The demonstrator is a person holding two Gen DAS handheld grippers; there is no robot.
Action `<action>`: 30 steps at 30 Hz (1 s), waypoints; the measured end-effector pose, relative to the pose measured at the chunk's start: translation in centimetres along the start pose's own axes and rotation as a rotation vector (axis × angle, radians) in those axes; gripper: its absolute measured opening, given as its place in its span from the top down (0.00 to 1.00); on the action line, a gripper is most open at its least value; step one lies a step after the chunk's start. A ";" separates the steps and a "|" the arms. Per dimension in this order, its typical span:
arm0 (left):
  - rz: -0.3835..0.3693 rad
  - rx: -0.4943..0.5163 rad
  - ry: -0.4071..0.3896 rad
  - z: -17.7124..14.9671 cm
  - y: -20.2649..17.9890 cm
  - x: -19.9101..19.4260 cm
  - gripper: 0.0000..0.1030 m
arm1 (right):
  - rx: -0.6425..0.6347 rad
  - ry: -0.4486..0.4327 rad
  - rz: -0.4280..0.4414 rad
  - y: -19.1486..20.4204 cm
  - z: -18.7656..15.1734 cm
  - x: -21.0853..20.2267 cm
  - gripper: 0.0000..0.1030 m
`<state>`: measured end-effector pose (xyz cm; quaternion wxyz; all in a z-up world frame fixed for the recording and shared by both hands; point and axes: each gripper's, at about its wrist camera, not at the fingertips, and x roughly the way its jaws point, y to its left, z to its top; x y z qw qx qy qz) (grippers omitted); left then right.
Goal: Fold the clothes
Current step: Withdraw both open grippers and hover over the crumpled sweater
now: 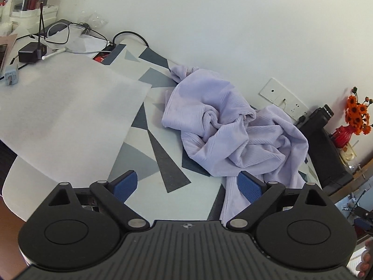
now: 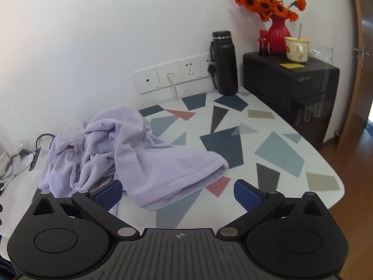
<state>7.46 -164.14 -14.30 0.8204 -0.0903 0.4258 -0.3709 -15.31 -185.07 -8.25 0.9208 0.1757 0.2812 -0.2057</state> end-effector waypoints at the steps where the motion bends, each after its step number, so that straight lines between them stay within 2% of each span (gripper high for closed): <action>1: -0.004 0.001 -0.002 0.1 0.0 0.3 0.08 | -0.030 -0.014 0.001 0.5 0.5 0.1 0.01; 6: -0.008 0.071 -0.005 1.2 -1.0 2.4 0.07 | -0.145 -0.056 -0.055 4.3 3.2 3.4 0.01; 10: -0.023 0.137 0.000 2.8 -2.1 5.1 0.06 | -0.165 -0.048 -0.036 7.2 5.3 7.6 0.01; 14: -0.074 0.160 0.066 3.8 -3.2 8.8 0.06 | -0.146 -0.017 0.056 9.5 7.0 11.4 0.02; 17: -0.095 0.201 0.099 3.3 -4.2 10.7 0.07 | -0.169 0.012 0.053 11.2 7.4 14.2 0.23; 18: -0.105 0.222 0.108 3.0 -4.5 11.3 0.11 | -0.183 0.026 0.038 11.7 7.3 15.2 0.35; 19: -0.107 0.238 0.118 2.7 -4.8 11.7 0.13 | -0.187 0.040 0.017 12.0 7.1 16.2 0.39; 20: -0.101 0.254 0.133 2.4 -5.1 12.2 0.16 | -0.180 0.052 0.000 12.1 6.9 17.1 0.39; 24: -0.073 0.260 0.142 2.2 -5.7 13.1 0.16 | -0.147 0.082 -0.027 11.5 5.9 19.8 0.39; 26: -0.045 0.254 0.122 2.2 -5.8 13.5 0.11 | -0.163 0.087 -0.047 11.3 5.6 21.0 0.36; 28: 0.012 0.256 0.129 2.2 -6.0 14.5 0.07 | -0.223 0.099 -0.059 11.5 5.3 22.3 0.18; 30: 0.057 0.252 0.159 2.0 -6.1 15.5 0.07 | -0.287 0.112 -0.039 11.8 5.0 23.1 0.12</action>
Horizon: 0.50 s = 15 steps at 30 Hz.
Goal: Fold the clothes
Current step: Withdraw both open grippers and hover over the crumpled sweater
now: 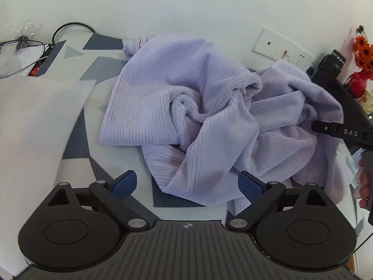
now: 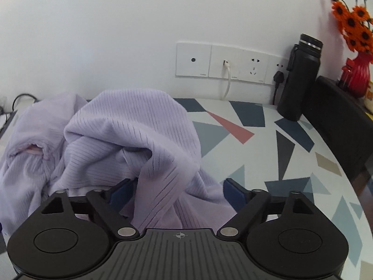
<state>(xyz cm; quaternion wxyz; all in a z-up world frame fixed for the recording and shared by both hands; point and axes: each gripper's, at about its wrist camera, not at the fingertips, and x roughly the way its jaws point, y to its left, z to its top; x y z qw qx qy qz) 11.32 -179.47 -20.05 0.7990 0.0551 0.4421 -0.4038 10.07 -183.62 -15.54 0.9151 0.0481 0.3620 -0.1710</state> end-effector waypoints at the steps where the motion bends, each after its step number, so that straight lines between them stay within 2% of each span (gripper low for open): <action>1: 0.019 -0.016 0.014 -0.2 -0.1 0.5 0.07 | -0.029 0.006 0.009 0.3 -0.1 0.3 0.07; 4: 0.043 -0.092 0.058 -0.8 -0.3 1.5 0.07 | -0.086 0.009 0.018 0.7 -0.6 0.6 0.01; 6: 0.051 -0.124 0.087 -1.2 -0.5 2.1 0.07 | -0.128 0.004 0.028 0.6 -1.0 0.7 0.01; 11: 0.118 -0.093 0.088 -1.6 -1.9 2.8 0.01 | -0.130 0.062 0.071 -0.6 -1.7 2.1 0.01; 15: 0.190 -0.049 0.096 -2.0 -3.3 3.5 0.00 | -0.109 0.112 0.097 -1.4 -2.6 3.1 0.01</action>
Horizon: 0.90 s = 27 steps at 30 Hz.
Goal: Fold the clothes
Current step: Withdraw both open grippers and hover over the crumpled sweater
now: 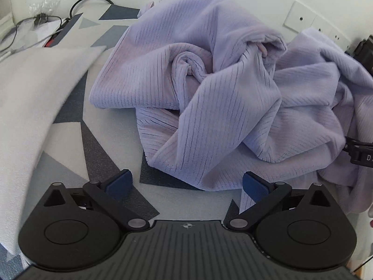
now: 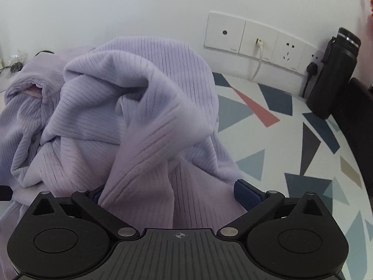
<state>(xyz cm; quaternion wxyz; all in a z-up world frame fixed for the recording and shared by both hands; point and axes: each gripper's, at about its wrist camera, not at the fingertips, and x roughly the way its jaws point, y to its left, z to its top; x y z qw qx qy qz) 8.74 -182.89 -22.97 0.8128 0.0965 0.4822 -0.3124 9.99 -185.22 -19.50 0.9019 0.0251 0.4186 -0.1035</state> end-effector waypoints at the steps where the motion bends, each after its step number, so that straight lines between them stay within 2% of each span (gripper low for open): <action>1: 0.018 0.011 0.000 -0.1 -0.3 0.1 0.00 | 0.004 0.014 0.006 -0.1 -0.3 0.3 0.01; 5: 0.086 0.063 0.000 -0.3 -1.5 0.5 0.00 | -0.003 0.021 0.008 0.0 -1.5 0.7 0.01; 8: 0.082 0.030 -0.028 -0.4 -1.1 0.4 0.00 | -0.033 -0.005 -0.007 0.5 -2.0 0.7 0.01; 14: 0.099 0.041 -0.045 -0.7 -1.4 0.5 0.00 | -0.021 -0.032 -0.016 0.6 -2.5 0.9 0.01; 21: 0.119 0.037 -0.072 -1.2 -1.7 0.4 0.00 | -0.028 -0.021 -0.052 1.2 -2.4 1.0 0.01; 27: 0.132 0.063 -0.079 -1.7 -1.9 0.4 0.00 | 0.000 0.004 -0.037 0.9 -2.2 1.2 0.01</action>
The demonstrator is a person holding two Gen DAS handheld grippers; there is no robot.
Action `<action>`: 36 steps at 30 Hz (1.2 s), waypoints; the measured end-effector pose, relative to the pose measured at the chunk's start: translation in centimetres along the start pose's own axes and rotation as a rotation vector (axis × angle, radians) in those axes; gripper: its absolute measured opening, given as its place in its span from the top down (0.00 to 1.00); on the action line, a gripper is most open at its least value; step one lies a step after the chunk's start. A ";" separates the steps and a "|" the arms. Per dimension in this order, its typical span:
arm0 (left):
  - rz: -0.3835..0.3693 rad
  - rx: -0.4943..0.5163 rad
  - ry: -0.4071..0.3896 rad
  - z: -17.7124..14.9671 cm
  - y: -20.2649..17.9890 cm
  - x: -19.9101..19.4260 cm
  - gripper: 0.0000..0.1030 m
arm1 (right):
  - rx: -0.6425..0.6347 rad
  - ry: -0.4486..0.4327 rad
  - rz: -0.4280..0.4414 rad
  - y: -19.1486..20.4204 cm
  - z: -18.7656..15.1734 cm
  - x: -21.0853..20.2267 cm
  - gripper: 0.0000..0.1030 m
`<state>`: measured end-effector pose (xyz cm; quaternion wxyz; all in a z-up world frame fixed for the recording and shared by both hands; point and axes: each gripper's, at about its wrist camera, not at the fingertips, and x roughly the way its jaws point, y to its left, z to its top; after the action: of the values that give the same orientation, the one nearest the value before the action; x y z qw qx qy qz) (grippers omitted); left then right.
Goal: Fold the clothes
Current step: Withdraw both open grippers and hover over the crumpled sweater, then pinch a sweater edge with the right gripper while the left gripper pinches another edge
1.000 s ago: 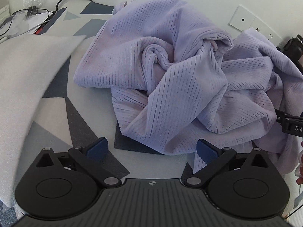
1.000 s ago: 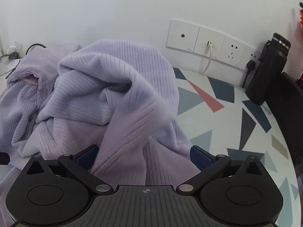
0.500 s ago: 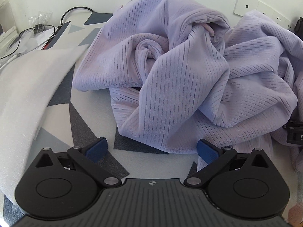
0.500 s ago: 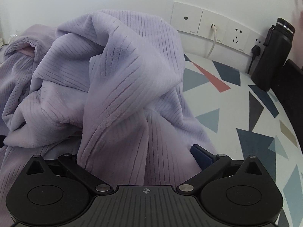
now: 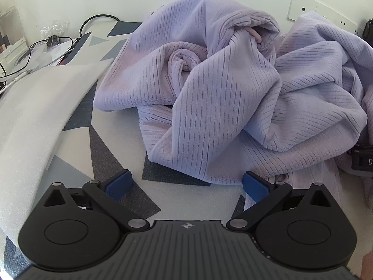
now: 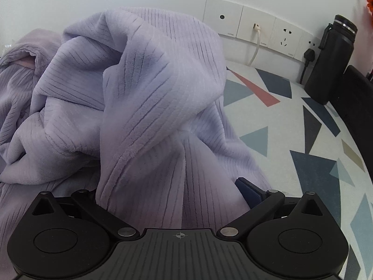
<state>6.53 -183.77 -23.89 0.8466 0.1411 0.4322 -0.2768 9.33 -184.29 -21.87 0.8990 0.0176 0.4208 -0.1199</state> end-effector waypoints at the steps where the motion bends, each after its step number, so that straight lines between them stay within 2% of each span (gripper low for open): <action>1: 0.004 0.005 -0.002 -0.1 -0.1 0.0 0.00 | -0.002 0.006 0.004 0.0 0.0 0.0 0.01; 12: 0.012 -0.014 -0.010 -0.1 -0.1 0.1 0.00 | 0.012 0.104 0.087 -1.2 1.2 0.5 0.01; 14: 0.012 -0.014 -0.020 -0.2 0.0 0.1 0.00 | 0.047 0.133 0.130 -2.1 1.9 0.3 0.01; 16: 0.013 -0.013 -0.030 -0.4 0.0 0.1 0.00 | 0.137 0.131 0.188 -3.6 2.6 -0.7 0.01; 18: 0.013 -0.011 -0.036 -0.5 0.0 0.1 0.00 | 0.224 0.092 0.224 -5.2 3.2 -2.8 0.02; 19: 0.012 -0.007 -0.038 -0.5 0.0 0.1 0.00 | 0.227 0.032 0.229 -5.6 3.5 -4.2 0.09; 20: 0.010 -0.005 -0.041 -0.6 0.0 0.1 0.00 | 0.206 -0.048 0.230 -5.7 3.7 -5.8 0.09; 21: 0.006 -0.001 -0.048 -0.7 0.1 0.1 0.00 | 0.174 -0.128 0.232 -5.9 3.9 -7.3 0.02; 23: 0.003 0.005 -0.064 -0.9 0.1 0.1 0.00 | 0.142 -0.232 0.254 -6.2 4.8 -9.4 0.01; 26: 0.002 0.008 -0.081 -1.2 0.1 0.1 0.00 | 0.121 -0.245 0.293 -6.0 6.4 -9.4 0.01; 27: 0.002 0.008 -0.081 -1.2 0.1 0.1 0.00 | 0.100 -0.243 0.290 -5.5 6.8 -9.1 0.06; 29: 0.002 0.008 -0.083 -1.2 0.1 0.1 0.00 | 0.038 -0.222 0.267 -4.3 7.5 -7.9 0.24; 31: 0.002 0.010 -0.087 -1.3 0.1 0.1 0.00 | 0.030 -0.181 0.256 -3.5 7.9 -6.5 0.50; 32: 0.001 0.011 -0.089 -1.3 0.1 0.1 0.00 | 0.050 -0.159 0.255 -3.3 8.0 -5.8 0.57; 34: -0.002 0.014 -0.089 -1.3 0.1 0.2 0.00 | 0.108 -0.130 0.247 -3.4 8.0 -4.7 0.92; 36: -0.006 0.019 -0.086 -1.3 0.2 0.2 0.00 | 0.200 -0.161 0.231 -4.6 7.6 -5.0 0.95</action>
<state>5.89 -183.03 -24.79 0.8622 0.1355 0.3931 -0.2894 10.95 -188.74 -12.87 0.9314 0.1456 0.3284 -0.0579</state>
